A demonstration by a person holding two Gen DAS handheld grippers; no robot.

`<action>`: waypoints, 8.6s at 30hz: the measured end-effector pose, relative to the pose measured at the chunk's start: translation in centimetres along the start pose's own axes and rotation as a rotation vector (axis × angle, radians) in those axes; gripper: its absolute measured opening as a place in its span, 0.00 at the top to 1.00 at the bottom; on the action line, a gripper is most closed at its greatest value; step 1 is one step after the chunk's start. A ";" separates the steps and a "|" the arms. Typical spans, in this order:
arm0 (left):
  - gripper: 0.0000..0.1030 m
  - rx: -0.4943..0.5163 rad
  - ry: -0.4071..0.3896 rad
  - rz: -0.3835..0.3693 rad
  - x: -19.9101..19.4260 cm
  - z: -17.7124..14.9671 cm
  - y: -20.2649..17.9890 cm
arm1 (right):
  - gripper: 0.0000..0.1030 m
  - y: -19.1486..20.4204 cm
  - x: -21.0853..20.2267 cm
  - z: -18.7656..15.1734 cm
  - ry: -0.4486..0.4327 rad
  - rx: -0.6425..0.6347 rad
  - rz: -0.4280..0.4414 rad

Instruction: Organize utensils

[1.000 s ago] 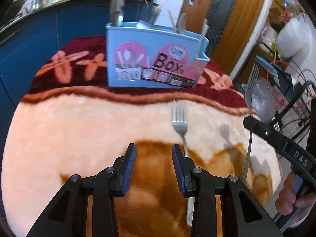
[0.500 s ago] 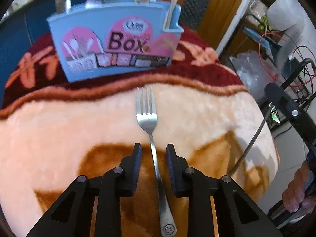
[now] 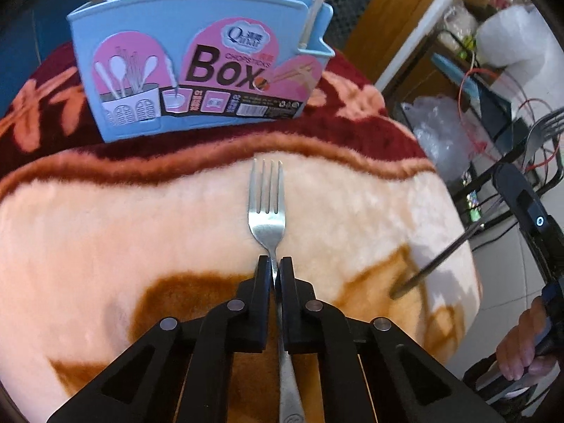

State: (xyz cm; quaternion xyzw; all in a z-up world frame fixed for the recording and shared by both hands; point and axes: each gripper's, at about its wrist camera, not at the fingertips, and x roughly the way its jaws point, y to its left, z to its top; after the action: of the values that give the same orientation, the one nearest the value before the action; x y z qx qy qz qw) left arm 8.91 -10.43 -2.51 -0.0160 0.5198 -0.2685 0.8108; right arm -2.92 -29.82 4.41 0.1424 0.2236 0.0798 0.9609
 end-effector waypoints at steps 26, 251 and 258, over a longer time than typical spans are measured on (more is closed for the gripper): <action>0.97 -0.019 -0.586 -0.014 -11.6 -0.9 1.2 | 0.96 2.4 -0.3 1.2 -0.054 -0.064 0.004; 0.22 -0.053 -0.700 0.447 -8.7 -10.1 2.9 | 0.00 4.3 0.8 -8.2 -0.204 -0.185 -0.107; 0.22 -0.053 -0.700 0.447 -8.7 -10.1 2.9 | 0.00 4.3 0.8 -8.1 -0.203 -0.186 -0.108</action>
State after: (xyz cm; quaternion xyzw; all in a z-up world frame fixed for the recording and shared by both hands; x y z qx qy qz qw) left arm -1.17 -1.41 -0.73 -0.0139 0.2102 -0.0510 0.9762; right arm -6.28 -23.59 -1.56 0.0479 0.1241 0.0337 0.9905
